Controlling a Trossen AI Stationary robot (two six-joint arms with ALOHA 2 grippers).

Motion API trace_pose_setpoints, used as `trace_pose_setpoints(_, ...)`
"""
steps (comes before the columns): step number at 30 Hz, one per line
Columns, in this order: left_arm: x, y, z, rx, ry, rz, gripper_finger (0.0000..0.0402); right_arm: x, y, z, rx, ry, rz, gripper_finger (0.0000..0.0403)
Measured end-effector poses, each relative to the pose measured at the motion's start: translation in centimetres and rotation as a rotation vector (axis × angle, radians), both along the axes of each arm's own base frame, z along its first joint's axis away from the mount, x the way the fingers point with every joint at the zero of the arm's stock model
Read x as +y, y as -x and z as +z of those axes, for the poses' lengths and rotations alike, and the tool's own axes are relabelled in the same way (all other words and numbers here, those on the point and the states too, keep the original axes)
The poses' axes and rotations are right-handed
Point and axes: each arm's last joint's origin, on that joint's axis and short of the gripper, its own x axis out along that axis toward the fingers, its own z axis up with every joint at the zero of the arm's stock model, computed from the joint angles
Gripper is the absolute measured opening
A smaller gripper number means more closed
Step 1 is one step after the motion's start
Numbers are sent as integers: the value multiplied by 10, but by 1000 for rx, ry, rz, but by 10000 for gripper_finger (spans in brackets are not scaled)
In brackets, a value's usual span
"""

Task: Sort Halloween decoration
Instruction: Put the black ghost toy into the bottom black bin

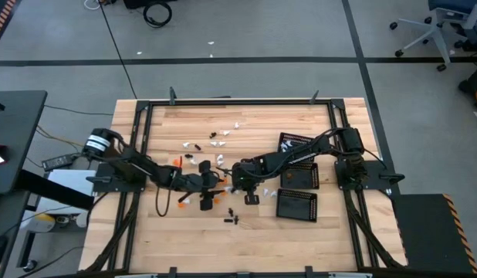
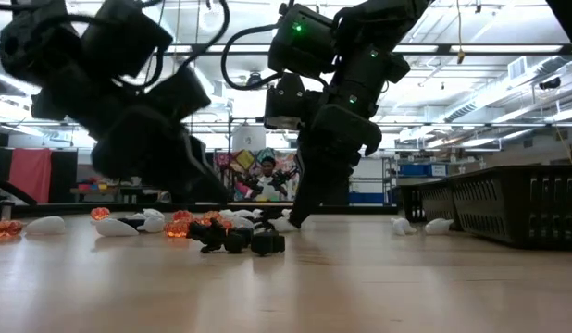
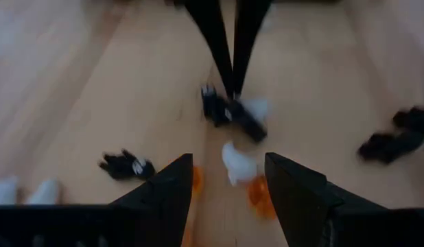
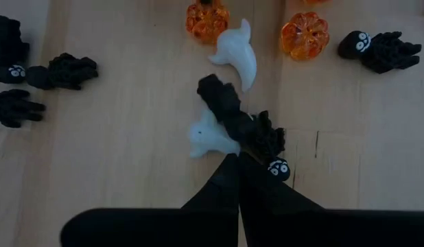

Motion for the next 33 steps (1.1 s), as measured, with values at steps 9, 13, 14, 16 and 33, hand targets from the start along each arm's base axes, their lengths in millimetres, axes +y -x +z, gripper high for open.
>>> trace_pose_setpoints(9,-7,-6,-9,-48,59,-49,192,0,2,7,12,-44,-81,16)
trace_pose_setpoints(13,-8,-7,-6,-78,72,-51,192,4,4,17,-2,-29,-101,27)
trace_pose_setpoints(14,-7,-7,-6,-77,75,-48,192,6,3,19,-17,-35,-82,30)
trace_pose_setpoints(16,-7,-6,-7,-69,75,-47,192,10,2,22,-45,-62,-38,40)
trace_pose_setpoints(33,-19,17,9,90,109,-55,192,18,-11,11,-153,80,15,170)
